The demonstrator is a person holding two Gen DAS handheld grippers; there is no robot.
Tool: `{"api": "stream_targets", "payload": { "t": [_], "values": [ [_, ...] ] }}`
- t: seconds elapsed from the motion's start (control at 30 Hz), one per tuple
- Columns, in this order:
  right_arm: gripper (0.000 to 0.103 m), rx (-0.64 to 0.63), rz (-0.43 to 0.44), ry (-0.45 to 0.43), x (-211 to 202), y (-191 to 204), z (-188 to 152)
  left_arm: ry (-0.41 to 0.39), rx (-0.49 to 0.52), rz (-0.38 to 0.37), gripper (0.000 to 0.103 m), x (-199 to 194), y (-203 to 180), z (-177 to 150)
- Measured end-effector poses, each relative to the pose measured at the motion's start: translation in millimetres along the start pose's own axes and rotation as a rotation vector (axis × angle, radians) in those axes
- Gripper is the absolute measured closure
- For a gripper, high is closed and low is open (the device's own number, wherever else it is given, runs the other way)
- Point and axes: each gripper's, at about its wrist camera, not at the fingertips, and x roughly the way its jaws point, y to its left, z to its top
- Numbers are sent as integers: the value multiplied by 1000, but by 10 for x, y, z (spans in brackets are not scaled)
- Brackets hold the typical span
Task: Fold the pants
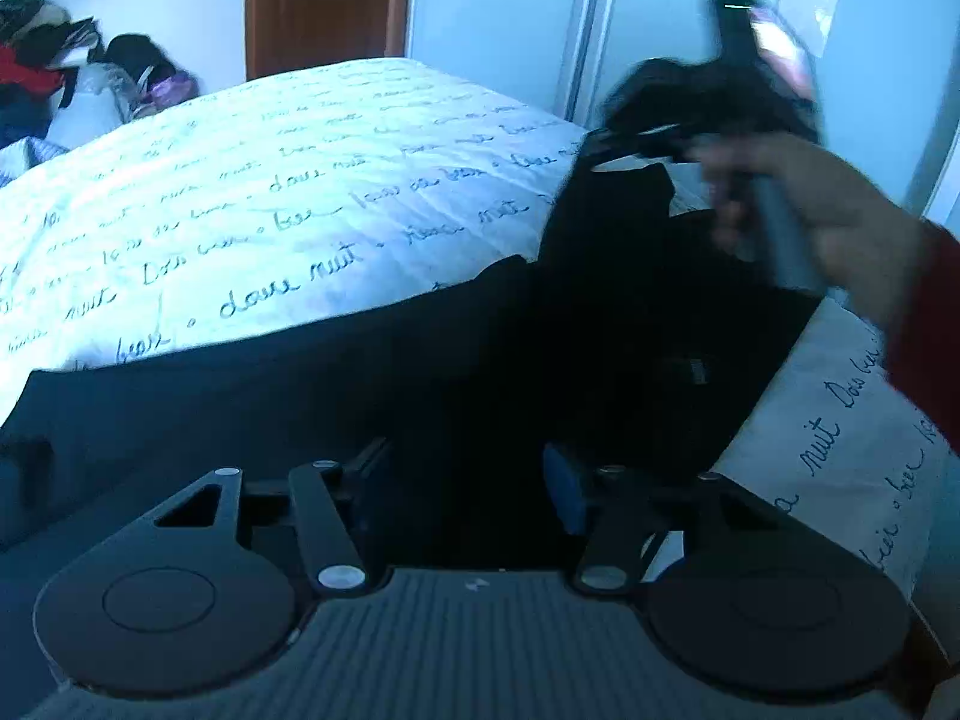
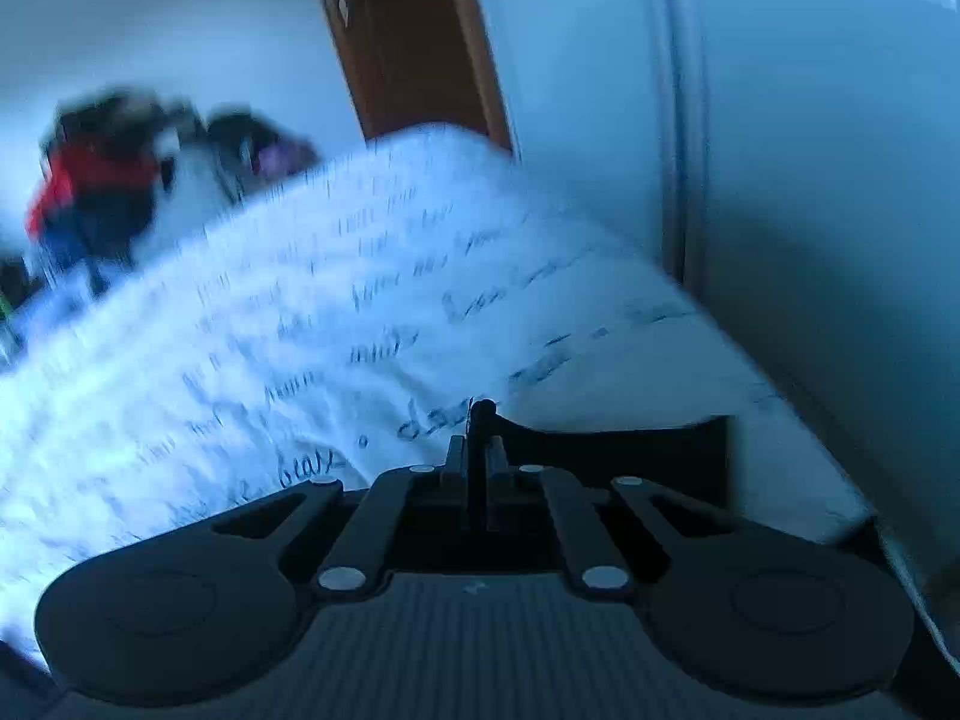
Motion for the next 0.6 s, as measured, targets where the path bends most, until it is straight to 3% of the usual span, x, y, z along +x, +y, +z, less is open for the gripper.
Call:
{"api": "stream_targets", "payload": {
  "t": [0.13,0.27,0.5,0.6],
  "values": [
    [98,137,80,-94,-593,-533,-84,-18,93,29,50,44,-197,-6],
    [98,228,84,-142,-1012,-1012,-255,-37,175,56,50,124,-425,-7],
    [98,398,108,-108,-1046,-1529,-619,-69,326,137,51,239,-791,-80],
    [98,467,126,-94,-969,-1647,-680,-99,371,171,61,244,-893,-121]
  ]
}}
